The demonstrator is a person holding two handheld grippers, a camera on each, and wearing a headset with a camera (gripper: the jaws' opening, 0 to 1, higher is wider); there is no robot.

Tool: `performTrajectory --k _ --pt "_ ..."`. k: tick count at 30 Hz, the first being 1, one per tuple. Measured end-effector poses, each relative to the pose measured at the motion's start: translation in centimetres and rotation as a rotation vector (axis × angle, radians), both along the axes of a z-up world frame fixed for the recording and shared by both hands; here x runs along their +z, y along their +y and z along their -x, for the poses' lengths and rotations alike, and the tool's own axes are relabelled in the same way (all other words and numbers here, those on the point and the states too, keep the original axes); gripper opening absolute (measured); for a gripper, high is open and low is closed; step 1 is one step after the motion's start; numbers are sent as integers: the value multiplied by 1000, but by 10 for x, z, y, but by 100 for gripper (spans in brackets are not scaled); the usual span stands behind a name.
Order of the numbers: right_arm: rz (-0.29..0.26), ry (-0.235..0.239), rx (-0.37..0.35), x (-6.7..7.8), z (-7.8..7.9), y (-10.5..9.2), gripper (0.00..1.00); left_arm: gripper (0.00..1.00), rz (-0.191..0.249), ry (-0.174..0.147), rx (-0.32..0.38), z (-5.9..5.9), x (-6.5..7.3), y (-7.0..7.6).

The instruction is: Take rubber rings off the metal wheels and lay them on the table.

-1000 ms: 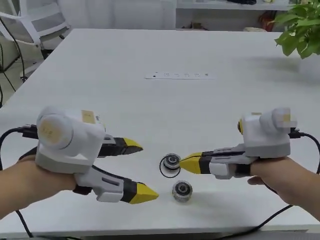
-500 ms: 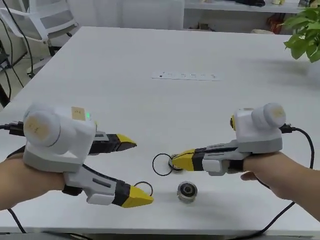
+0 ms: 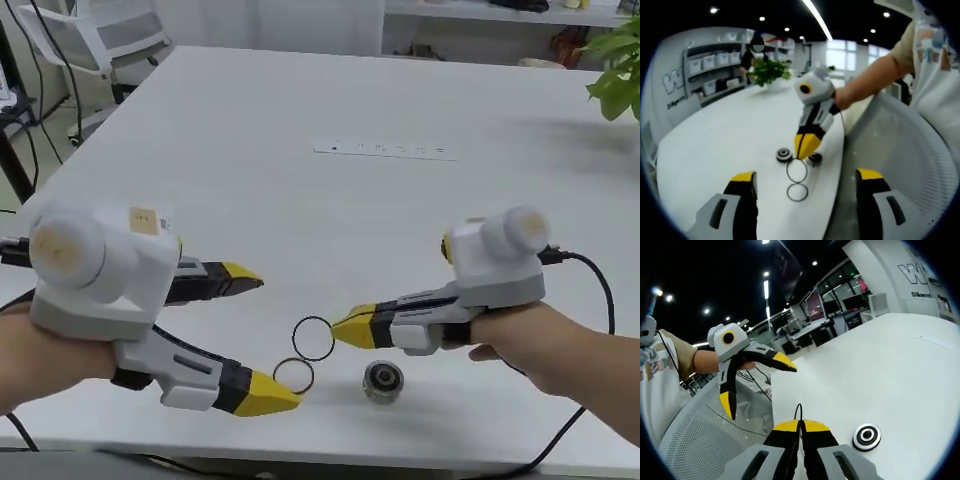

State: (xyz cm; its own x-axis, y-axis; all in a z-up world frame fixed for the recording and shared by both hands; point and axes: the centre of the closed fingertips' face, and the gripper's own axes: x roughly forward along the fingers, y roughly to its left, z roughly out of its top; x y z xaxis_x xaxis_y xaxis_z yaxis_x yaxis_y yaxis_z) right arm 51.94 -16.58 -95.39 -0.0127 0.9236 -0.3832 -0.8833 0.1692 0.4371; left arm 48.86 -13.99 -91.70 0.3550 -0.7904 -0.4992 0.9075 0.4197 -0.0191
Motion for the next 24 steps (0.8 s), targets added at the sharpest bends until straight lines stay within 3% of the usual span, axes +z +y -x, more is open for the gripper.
performTrajectory --k 24 --pt "83 51 62 -28 10 19 0 82 7 2 35 1 2 14"
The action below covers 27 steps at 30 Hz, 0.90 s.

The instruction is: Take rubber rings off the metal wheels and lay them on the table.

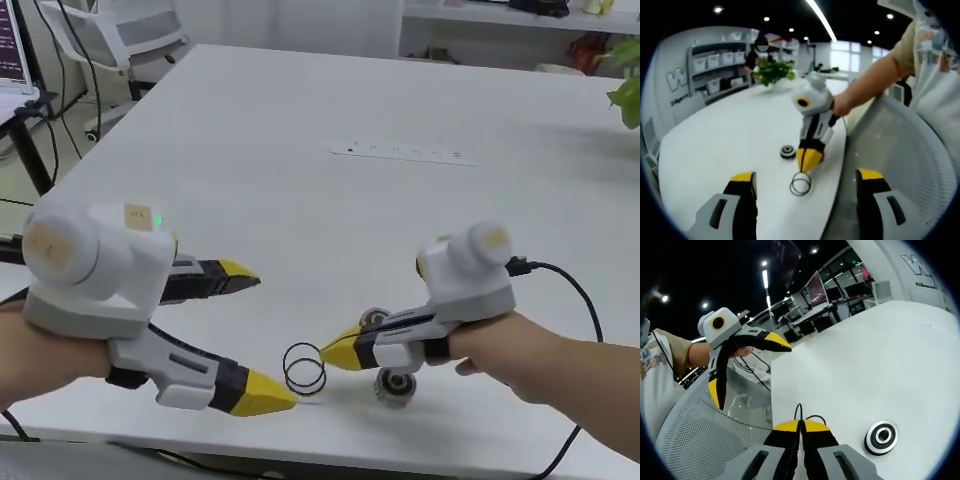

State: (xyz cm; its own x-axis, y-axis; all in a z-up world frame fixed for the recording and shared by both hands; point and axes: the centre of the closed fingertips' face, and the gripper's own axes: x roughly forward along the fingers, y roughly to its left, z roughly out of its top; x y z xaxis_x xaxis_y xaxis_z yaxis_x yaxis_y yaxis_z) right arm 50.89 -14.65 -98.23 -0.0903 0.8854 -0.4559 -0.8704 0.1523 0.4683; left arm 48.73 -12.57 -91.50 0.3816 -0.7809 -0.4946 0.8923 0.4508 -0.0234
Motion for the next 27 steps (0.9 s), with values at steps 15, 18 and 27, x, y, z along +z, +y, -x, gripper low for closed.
performTrajectory --k 15,18,27 --pt "49 5 -1 -13 0 0 0 82 0 5 11 1 -1 3" --pt "54 5 -6 -15 0 -1 0 82 -1 7 12 1 -2 4" --pt "79 12 -36 -21 -6 -3 0 82 -4 12 14 2 -3 5"
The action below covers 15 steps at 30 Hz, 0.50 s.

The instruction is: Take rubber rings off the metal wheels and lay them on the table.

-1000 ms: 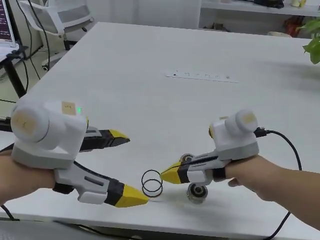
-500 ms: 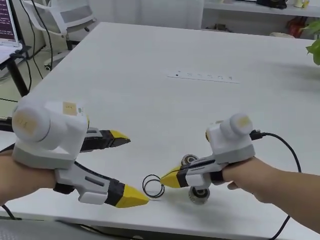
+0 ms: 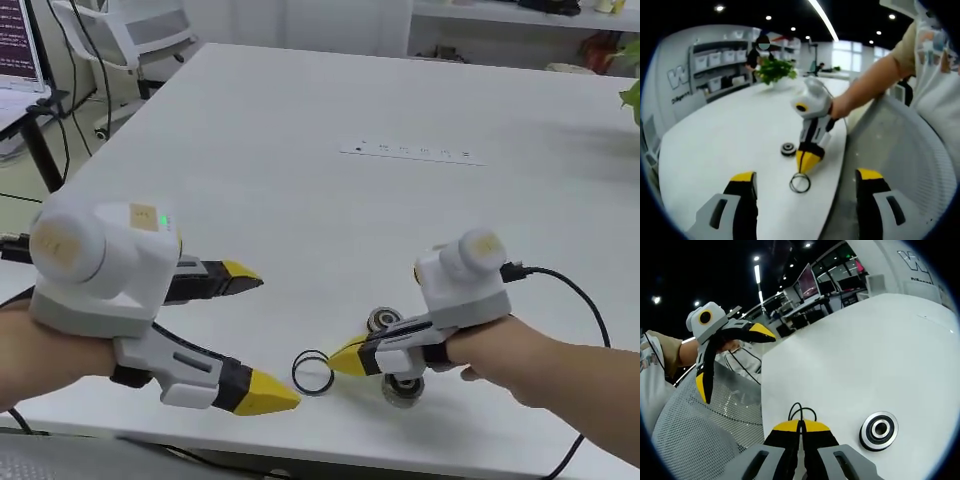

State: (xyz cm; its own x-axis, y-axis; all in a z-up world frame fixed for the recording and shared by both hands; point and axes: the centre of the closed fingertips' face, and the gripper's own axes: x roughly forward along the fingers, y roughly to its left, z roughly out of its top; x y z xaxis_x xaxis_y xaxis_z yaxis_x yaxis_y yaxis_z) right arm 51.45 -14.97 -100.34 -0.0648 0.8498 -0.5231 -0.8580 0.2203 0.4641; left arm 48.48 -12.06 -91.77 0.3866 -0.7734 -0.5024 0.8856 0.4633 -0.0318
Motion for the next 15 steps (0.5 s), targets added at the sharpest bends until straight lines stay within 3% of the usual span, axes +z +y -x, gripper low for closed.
performTrajectory --k 15 --pt "52 -4 -27 -11 -6 -1 0 81 -5 10 -1 2 -3 0"
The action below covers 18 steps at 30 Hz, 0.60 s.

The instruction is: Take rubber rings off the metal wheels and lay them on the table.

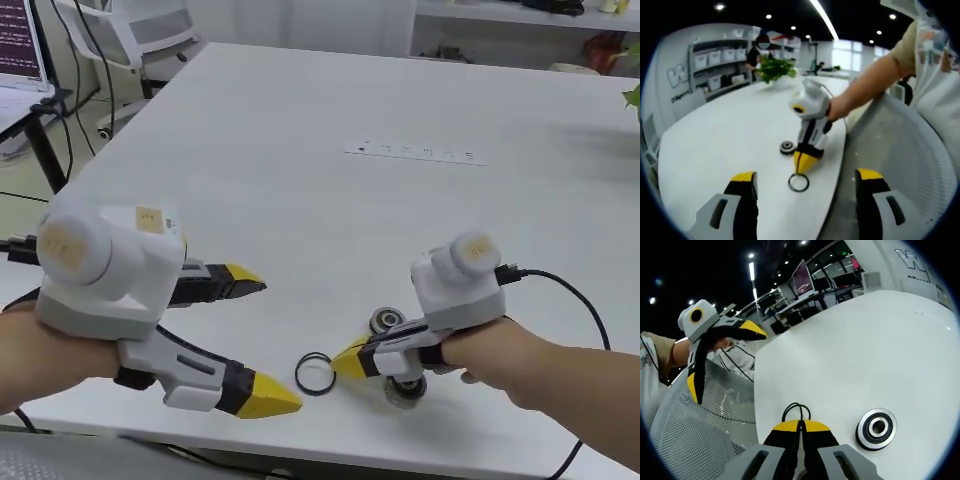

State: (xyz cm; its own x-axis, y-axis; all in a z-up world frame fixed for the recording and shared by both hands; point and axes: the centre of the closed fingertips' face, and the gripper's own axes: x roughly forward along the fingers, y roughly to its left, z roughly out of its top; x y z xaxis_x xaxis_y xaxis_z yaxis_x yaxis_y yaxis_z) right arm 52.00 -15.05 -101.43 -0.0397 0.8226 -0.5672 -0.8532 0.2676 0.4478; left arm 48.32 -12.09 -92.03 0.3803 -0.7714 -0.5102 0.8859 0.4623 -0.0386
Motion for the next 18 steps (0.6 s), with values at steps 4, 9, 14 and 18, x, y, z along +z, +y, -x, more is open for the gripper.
performTrajectory --k 4,9,14,18 --pt "10 1 -16 -3 -3 -2 0 81 -1 4 2 0 -1 1" --pt "13 -8 -21 -4 -5 -3 1 81 -4 7 4 0 -2 1" --pt "5 -12 -33 -2 -8 -5 6 81 -7 10 3 -1 -3 1" --pt "-15 -19 -51 5 -11 -7 10 81 -10 10 0 -2 -3 0"
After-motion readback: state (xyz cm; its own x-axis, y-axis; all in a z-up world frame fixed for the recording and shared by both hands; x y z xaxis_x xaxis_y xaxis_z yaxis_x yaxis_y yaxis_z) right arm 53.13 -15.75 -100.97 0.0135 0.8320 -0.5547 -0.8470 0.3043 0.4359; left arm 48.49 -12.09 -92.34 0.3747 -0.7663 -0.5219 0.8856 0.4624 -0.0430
